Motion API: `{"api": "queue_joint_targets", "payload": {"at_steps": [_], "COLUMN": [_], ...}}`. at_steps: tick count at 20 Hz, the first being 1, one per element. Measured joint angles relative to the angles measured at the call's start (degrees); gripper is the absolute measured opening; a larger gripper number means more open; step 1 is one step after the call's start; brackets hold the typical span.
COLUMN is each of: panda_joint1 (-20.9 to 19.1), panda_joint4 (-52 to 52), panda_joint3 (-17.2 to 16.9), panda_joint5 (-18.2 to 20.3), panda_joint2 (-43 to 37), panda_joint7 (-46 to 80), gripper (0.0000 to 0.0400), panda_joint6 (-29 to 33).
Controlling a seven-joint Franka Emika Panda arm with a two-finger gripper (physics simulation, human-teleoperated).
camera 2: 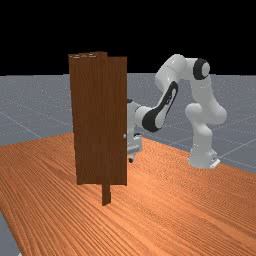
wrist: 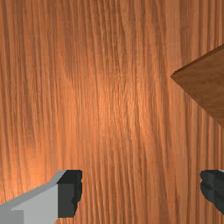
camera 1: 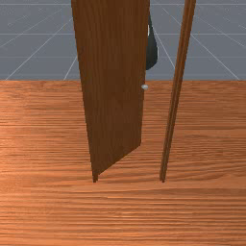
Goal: Open the door
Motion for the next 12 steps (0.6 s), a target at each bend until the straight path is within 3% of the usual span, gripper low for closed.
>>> {"api": "queue_joint_targets", "payload": {"at_steps": [1, 2, 4, 6, 8, 10, 11, 12], "panda_joint1": [0.0, 0.0, 0.0, 0.5, 2.9, 4.0, 3.8, 1.3], "panda_joint4": [0.0, 0.0, 0.0, 0.0, 0.4, -2.9, -6.6, -7.4], "panda_joint3": [0.0, 0.0, 0.0, -0.4, -2.6, -3.4, -3.1, -1.0], "panda_joint5": [0.0, 0.0, 0.0, -1.1, -6.9, -10.2, -10.6, -3.0], "panda_joint2": [0.0, 0.0, 0.0, 0.0, -0.3, -2.6, -5.0, -6.3], "panda_joint7": [0.0, 0.0, 0.0, 1.0, 5.9, 8.9, 9.2, 2.1], "gripper": [0.0243, 0.0148, 0.0054, 0.002, 0.0007, 0.0003, 0.0002, 0.0001], "panda_joint6": [0.0, 0.0, 0.0, -0.1, -1.6, -1.0, 0.3, -4.0]}}
